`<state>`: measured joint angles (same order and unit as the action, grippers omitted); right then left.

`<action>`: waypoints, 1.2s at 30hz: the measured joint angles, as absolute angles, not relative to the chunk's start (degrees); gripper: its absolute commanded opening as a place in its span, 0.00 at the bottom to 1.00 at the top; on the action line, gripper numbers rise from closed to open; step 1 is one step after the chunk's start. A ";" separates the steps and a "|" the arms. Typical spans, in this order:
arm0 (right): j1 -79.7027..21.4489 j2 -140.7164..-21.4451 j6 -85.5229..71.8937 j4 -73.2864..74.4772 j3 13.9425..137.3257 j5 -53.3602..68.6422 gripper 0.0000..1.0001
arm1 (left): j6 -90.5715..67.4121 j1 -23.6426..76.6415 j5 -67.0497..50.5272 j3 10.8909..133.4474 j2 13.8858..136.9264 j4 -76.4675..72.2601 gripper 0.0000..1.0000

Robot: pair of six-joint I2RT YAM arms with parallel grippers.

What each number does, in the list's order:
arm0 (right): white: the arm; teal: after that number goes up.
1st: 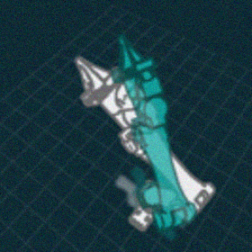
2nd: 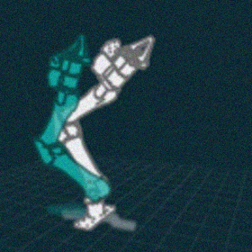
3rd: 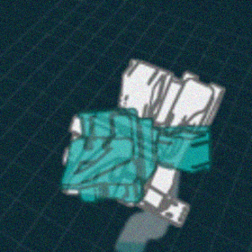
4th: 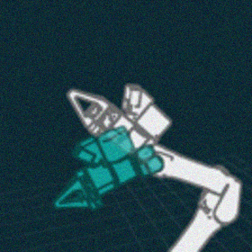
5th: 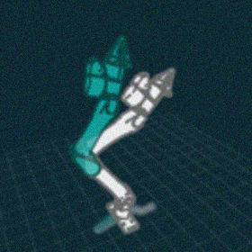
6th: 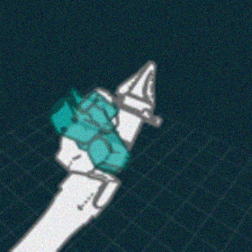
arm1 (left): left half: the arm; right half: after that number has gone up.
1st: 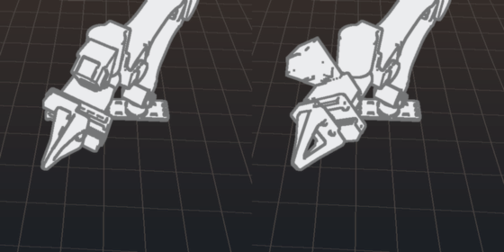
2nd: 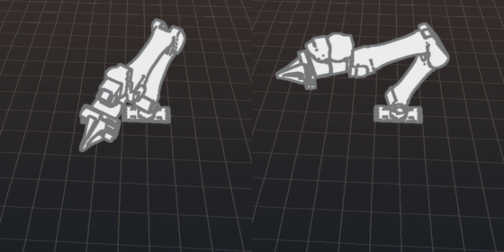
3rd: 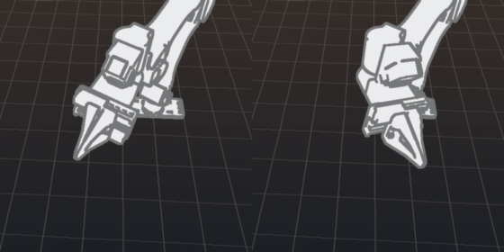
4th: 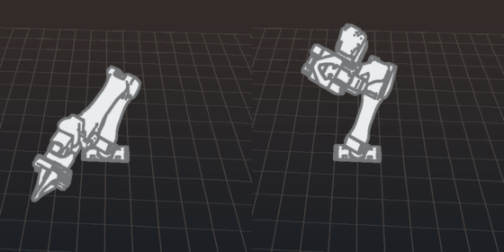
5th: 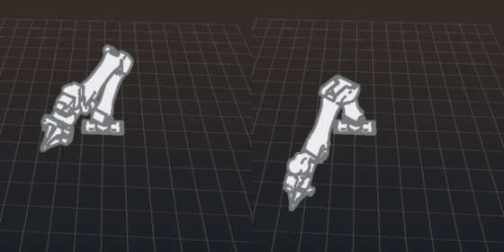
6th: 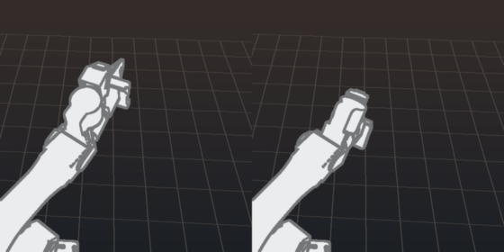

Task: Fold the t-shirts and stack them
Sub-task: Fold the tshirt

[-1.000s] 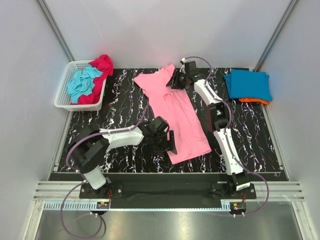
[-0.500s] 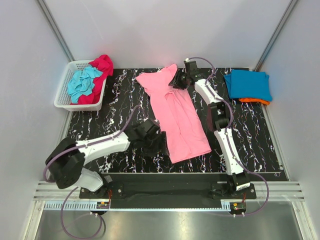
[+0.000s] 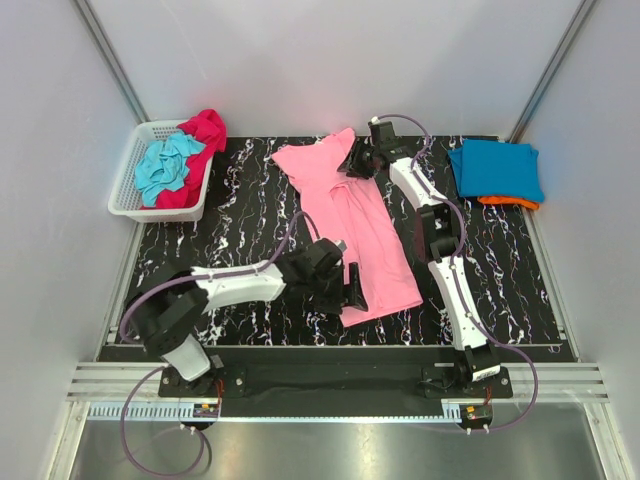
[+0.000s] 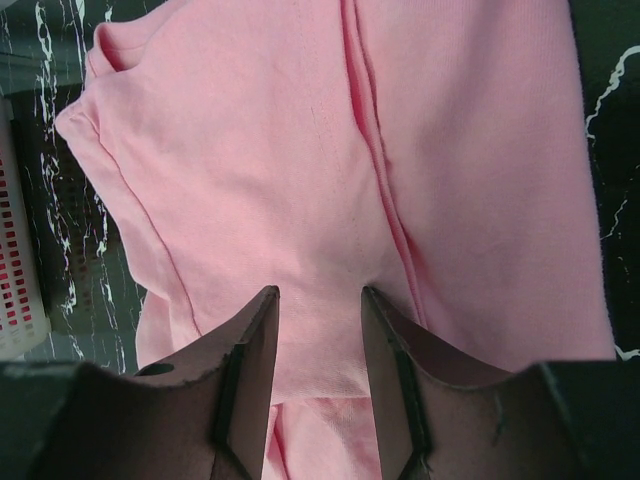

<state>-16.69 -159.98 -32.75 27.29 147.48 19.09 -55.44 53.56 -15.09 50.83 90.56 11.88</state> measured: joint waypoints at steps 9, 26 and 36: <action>-16.62 -159.98 -32.64 27.90 147.72 19.16 0.45 | -58.35 56.40 -15.55 57.25 99.55 5.91 0.79; -16.29 -160.05 -32.69 28.36 147.94 19.38 0.45 | -59.02 61.89 -7.01 61.12 102.59 16.45 0.79; -15.77 -159.83 -35.77 27.57 146.89 18.15 0.45 | -63.90 65.73 -4.21 55.79 98.80 16.14 0.79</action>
<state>-15.77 -159.83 -35.77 27.57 146.89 18.15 -63.90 65.73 -4.21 55.79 98.80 16.14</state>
